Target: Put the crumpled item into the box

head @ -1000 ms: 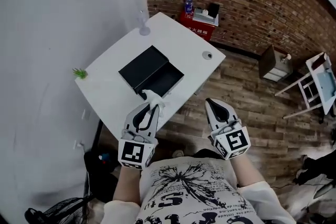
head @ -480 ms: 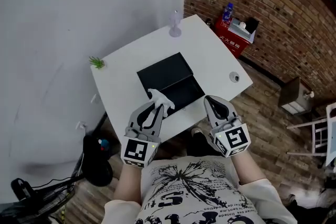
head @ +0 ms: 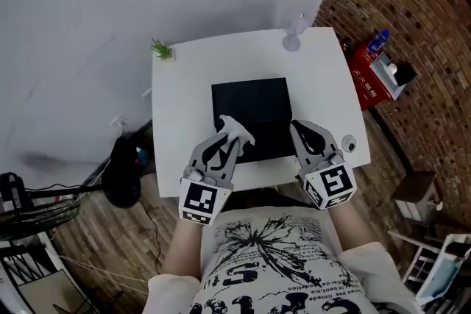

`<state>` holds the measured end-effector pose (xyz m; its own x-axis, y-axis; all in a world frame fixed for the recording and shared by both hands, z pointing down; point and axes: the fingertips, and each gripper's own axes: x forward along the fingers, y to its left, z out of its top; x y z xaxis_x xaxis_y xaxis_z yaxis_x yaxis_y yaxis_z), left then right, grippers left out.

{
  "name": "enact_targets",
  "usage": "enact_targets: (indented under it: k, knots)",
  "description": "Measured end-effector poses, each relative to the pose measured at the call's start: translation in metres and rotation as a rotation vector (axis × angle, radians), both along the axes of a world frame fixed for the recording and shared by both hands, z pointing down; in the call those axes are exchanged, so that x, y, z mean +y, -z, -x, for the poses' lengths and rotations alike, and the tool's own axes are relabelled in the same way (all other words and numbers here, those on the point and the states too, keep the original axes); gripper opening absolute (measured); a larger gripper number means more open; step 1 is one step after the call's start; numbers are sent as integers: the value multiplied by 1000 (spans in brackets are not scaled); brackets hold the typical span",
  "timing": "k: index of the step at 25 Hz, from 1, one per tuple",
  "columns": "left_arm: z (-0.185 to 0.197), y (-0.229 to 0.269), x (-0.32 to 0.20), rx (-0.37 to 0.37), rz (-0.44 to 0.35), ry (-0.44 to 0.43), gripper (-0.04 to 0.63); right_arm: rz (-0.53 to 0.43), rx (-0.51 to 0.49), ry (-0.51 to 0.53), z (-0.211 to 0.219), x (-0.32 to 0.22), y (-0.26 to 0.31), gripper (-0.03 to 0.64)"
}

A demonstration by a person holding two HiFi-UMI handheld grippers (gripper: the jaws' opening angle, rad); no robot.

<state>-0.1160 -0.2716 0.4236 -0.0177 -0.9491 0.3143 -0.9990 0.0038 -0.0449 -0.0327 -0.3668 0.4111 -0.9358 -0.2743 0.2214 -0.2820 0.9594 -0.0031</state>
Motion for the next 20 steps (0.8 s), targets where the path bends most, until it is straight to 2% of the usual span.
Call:
enact_targets:
  k: [5,10,15,20]
  knots:
    - [8,-31,-25,25,87,52,66,41,26,88,25,-28,-15,15]
    - [6,-68,-43,46,172,65,66,79,47,144,36,-46,-38,15]
    - [2,-108,-64,40,269,35,66,116,71,164,39,-65,-65,15]
    - [-10,-148,-76,54,393,-37,66,150,91,175,39,-76,-85,15]
